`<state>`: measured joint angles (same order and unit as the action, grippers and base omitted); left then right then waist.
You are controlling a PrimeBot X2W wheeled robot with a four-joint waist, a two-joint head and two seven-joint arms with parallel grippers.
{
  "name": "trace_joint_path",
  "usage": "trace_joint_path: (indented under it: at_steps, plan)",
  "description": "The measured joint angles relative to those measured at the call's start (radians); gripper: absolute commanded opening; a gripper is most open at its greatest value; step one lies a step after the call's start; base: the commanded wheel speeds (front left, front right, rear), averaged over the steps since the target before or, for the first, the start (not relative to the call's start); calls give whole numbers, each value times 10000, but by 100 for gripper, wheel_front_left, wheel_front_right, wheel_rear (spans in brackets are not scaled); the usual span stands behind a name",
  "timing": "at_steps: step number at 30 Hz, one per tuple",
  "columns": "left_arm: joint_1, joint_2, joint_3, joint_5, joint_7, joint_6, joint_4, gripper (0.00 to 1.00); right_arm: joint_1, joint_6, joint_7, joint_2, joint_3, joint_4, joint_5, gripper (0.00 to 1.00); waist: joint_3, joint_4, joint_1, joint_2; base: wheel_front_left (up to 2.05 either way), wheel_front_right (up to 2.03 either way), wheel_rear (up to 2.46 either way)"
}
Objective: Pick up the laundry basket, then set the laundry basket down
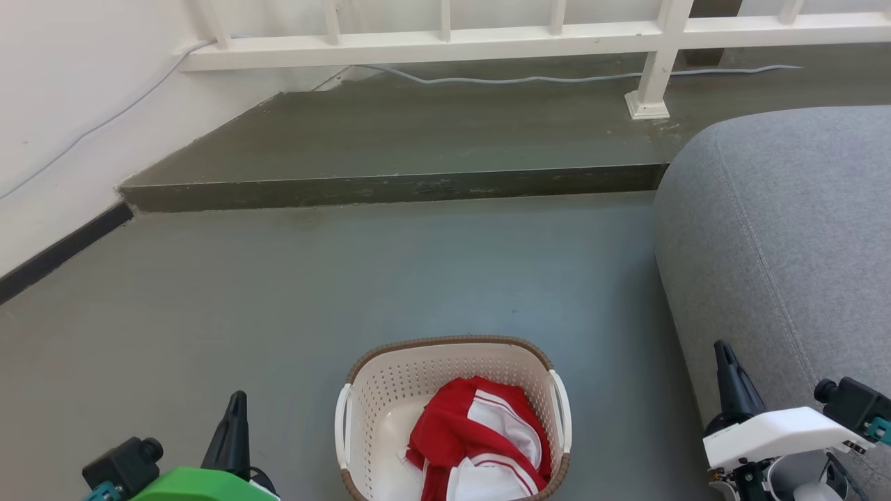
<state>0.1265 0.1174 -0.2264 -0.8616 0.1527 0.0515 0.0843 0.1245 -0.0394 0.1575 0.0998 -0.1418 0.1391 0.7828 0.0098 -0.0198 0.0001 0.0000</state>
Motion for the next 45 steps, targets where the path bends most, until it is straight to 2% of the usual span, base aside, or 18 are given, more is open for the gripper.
trace_joint_path:
  at_steps: [45]
  plan:
    - [-1064, -15, 1358, -5823, -1269, -1097, 1034, 0, -1065, 991, -1267, 31, 1175, 694, 6393, 0, -40, 141, 0, 0, 0, 0, 0]
